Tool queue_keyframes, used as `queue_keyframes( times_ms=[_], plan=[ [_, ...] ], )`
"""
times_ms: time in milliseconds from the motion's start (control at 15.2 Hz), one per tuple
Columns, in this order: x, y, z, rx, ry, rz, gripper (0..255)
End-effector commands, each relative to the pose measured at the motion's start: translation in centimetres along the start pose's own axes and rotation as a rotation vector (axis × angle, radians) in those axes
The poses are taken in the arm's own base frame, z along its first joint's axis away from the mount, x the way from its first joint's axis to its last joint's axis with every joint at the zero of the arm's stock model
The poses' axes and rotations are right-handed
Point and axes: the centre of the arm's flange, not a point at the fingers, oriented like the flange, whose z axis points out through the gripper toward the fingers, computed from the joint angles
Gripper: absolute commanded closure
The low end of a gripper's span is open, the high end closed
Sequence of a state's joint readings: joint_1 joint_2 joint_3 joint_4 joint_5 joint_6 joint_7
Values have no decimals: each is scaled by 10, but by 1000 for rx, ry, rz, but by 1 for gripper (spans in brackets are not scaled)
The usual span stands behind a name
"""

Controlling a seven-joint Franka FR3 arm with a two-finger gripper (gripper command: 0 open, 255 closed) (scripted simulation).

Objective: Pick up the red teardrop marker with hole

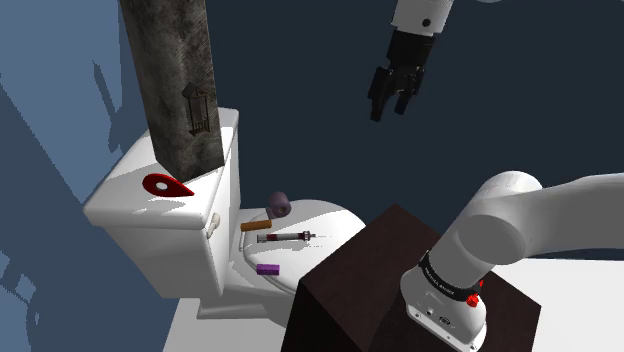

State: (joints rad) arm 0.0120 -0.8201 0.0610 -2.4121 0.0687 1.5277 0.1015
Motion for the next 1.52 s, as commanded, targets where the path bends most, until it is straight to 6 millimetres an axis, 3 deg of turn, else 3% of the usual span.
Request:
queue_keyframes(
  times_ms=[0,726,1452],
  plan=[
    [0,0,0,0,0,0,0],
    [88,-98,36,-13,82,-294,0],
    [147,-217,67,-26,164,-589,0]
  ],
)
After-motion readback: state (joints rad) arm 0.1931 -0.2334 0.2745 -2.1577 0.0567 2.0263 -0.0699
